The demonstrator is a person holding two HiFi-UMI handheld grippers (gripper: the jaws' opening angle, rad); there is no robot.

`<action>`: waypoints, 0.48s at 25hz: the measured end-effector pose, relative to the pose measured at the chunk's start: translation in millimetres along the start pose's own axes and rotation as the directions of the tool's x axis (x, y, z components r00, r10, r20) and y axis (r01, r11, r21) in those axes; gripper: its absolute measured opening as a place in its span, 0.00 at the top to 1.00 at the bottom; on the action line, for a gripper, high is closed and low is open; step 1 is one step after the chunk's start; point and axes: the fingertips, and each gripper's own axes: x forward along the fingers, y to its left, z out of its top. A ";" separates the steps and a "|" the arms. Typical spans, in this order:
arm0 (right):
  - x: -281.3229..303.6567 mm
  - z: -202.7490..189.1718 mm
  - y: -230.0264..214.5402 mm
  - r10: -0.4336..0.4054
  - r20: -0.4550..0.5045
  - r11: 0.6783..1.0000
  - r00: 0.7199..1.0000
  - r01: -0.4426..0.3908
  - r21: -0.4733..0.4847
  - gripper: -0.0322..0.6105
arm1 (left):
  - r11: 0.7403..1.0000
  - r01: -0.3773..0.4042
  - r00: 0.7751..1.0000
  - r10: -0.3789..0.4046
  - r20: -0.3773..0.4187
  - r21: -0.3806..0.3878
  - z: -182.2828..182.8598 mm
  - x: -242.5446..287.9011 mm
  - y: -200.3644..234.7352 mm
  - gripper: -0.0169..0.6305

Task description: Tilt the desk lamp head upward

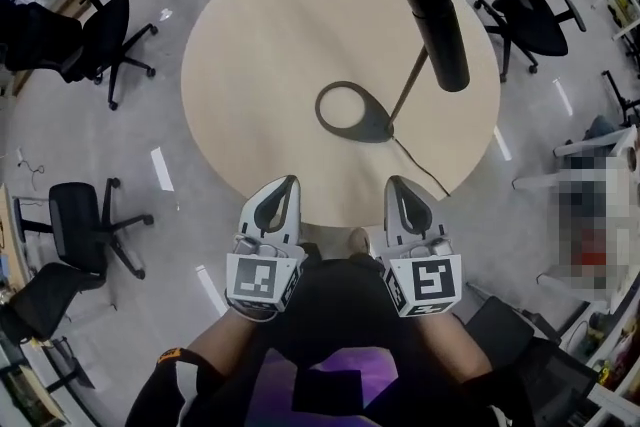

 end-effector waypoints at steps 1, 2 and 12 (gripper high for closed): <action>-3.7 -2.2 -1.8 0.022 0.002 1.000 1.000 -0.022 -0.002 0.94 | 1.000 -0.023 1.000 0.023 0.002 0.002 -1.3 -2.5 -6.1 0.90; -7.5 -4.2 -3.4 0.045 0.005 0.999 0.999 -0.045 -0.005 0.94 | 0.999 -0.044 0.999 0.044 0.002 0.007 -2.7 -4.7 -12.9 0.90; -36.7 -14.5 -13.7 0.194 0.023 0.980 0.981 -0.193 -0.041 0.94 | 0.980 -0.198 0.980 0.198 0.022 0.023 -4.9 -27.9 -55.6 0.90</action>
